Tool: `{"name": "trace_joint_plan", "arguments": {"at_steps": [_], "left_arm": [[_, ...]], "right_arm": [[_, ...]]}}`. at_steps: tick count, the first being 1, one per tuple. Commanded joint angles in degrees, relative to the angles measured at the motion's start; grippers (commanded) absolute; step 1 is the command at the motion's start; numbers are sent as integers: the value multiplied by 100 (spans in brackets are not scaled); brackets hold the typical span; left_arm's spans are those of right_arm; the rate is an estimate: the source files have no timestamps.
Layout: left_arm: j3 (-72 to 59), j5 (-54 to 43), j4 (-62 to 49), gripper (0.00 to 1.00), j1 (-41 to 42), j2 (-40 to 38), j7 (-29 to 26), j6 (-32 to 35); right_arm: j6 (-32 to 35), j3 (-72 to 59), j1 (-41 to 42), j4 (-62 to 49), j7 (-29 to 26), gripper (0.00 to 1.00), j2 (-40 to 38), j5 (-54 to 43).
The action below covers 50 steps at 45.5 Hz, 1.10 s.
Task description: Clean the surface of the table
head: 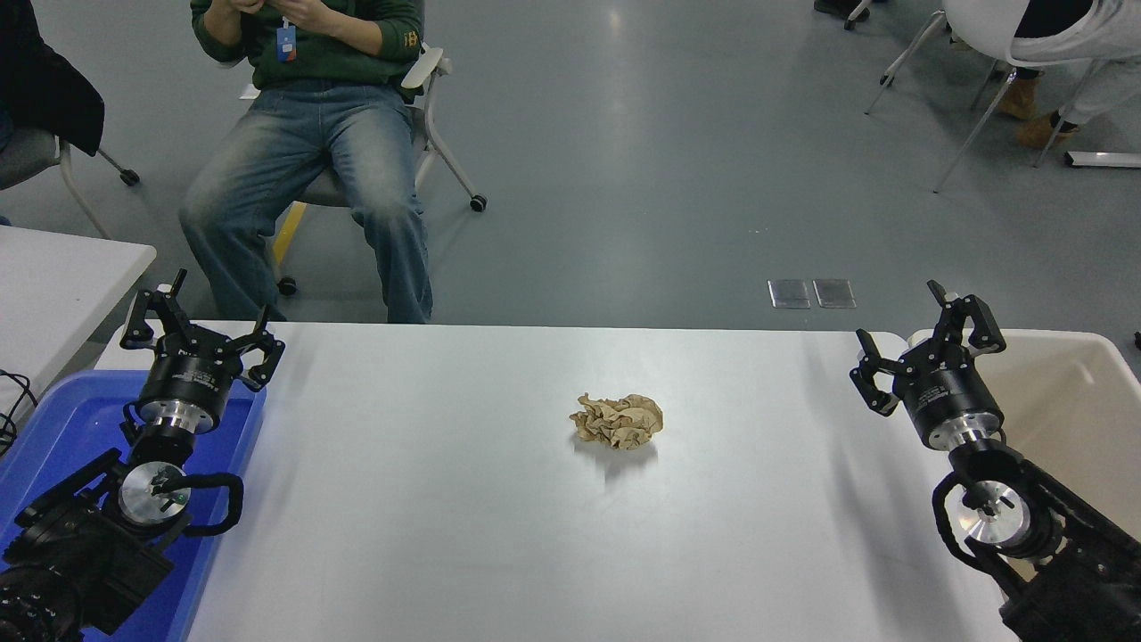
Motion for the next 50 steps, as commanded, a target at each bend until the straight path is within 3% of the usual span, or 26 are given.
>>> {"name": "trace_joint_plan", "arguments": {"at_steps": [1, 16, 24, 32, 50], "left_arm": [[-1, 1, 0, 100, 0, 1, 6, 0], [-1, 1, 0, 100, 0, 1, -3, 0], [-1, 1, 0, 100, 0, 1, -3, 0], [-1, 1, 0, 100, 0, 1, 6, 0], [-1, 1, 0, 100, 0, 1, -3, 0]], "right_arm": [[101, 7, 7, -190, 85, 100, 171, 6], [57, -107, -72, -120, -12, 100, 39, 15], [-13, -151, -45, 240, -723, 100, -251, 15], [4, -598, 60, 609, -1022, 100, -575, -64], [-13, -3024, 1615, 1831, -1031, 100, -1877, -618]]}}
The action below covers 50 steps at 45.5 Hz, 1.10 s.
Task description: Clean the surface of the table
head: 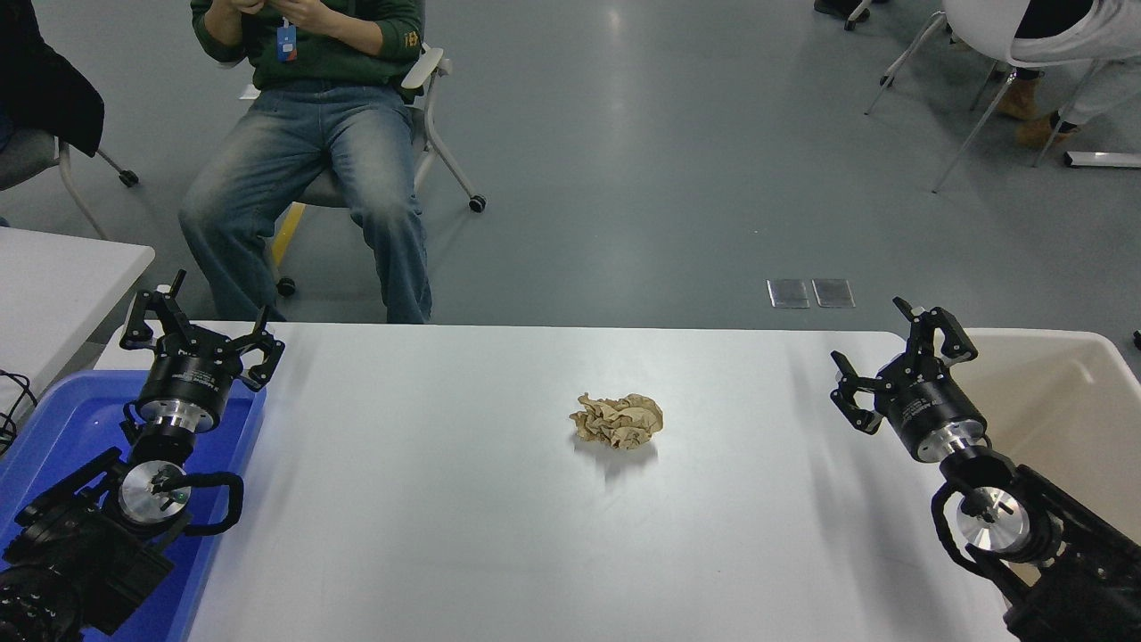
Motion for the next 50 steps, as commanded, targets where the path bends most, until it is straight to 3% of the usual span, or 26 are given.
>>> {"name": "trace_joint_plan", "arguments": {"at_steps": [1, 9, 24, 41, 50], "left_arm": [[-1, -1, -1, 100, 0, 0, 7, 0], [-1, -1, -1, 100, 0, 0, -2, 0], [-1, -1, -1, 100, 0, 0, -2, 0], [-1, -1, -1, 100, 0, 0, -2, 0], [-1, -1, -1, 100, 0, 0, 7, 0]], "right_arm": [[-29, -1314, 937, 620, -76, 100, -645, -273], [-20, -2070, 1631, 963, -119, 100, -812, -826], [32, -2492, 2186, 1306, -1024, 100, -760, -2013], [-29, -3643, 3205, 1236, -1139, 99, 197, -3146], [-618, -4180, 3197, 1174, -1323, 99, 673, -4105]]}}
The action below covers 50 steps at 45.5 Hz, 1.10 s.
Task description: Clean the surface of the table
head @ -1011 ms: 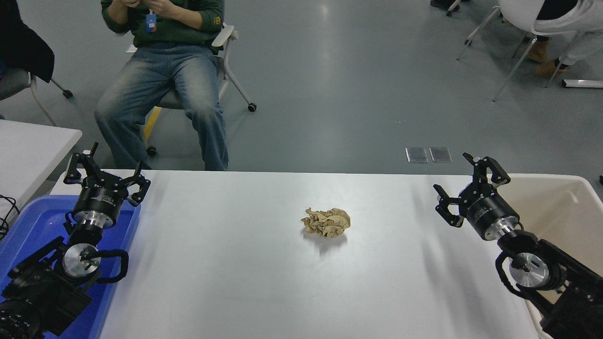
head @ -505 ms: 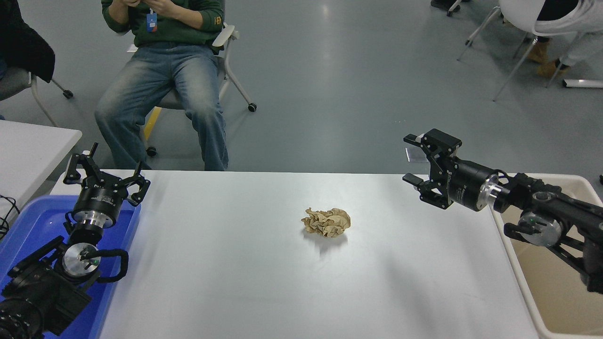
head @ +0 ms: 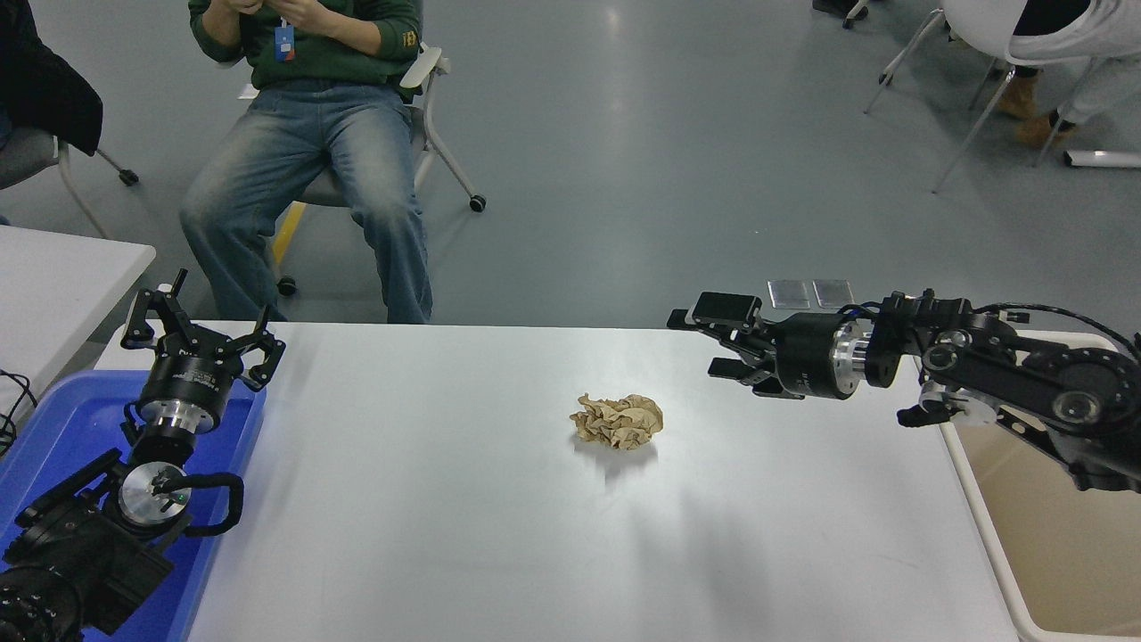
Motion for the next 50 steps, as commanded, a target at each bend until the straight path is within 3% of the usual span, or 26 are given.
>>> {"name": "trace_joint_plan", "arguments": {"at_steps": [1, 24, 30, 38, 50], "left_arm": [[-1, -2, 0, 100, 0, 1, 6, 0], [-1, -2, 0, 100, 0, -8, -2, 0], [-1, -2, 0, 100, 0, 1, -2, 0], [-1, -2, 0, 100, 0, 1, -2, 0], [-1, -2, 0, 100, 0, 1, -2, 0]], "right_arm": [[-449, -734, 254, -43, -242, 99, 565, -962], [-1978, -1780, 254, -992, -251, 100, 1725, -2166], [-2681, -2228, 228, -1211, -190, 100, 1980, -2368], [-3911, -3054, 122, -1773, 328, 100, 2472, -2439], [-4765, -3758, -387, -3091, 900, 100, 2780, -2430]]}}
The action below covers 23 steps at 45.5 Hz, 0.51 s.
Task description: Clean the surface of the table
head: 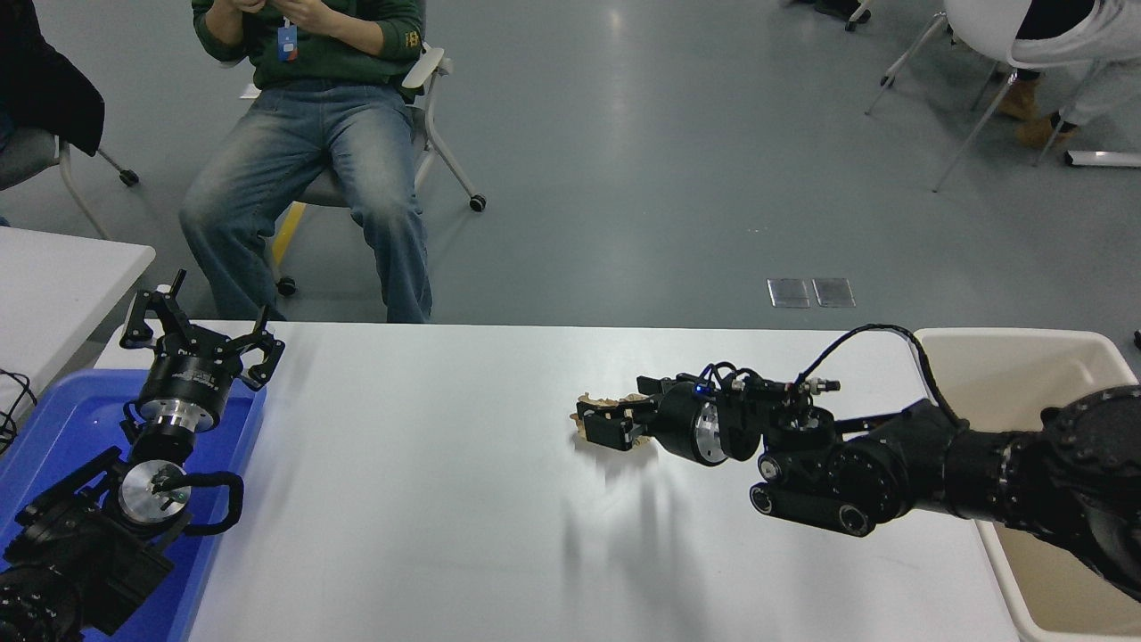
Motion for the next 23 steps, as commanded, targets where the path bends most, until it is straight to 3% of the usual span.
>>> {"name": "trace_joint_plan", "arguments": {"at_steps": [1, 10, 23], "left_arm": [[-1, -1, 0, 100, 0, 0, -1, 0], [-1, -1, 0, 100, 0, 0, -1, 0], [-1, -1, 0, 100, 0, 0, -1, 0]], "right_arm": [[-908, -689, -400, -1179, 562, 100, 300, -60], [-1111, -715, -620, -2077, 870, 100, 300, -51], [-1014, -742, -691, -1717, 905, 100, 300, 28]]}}
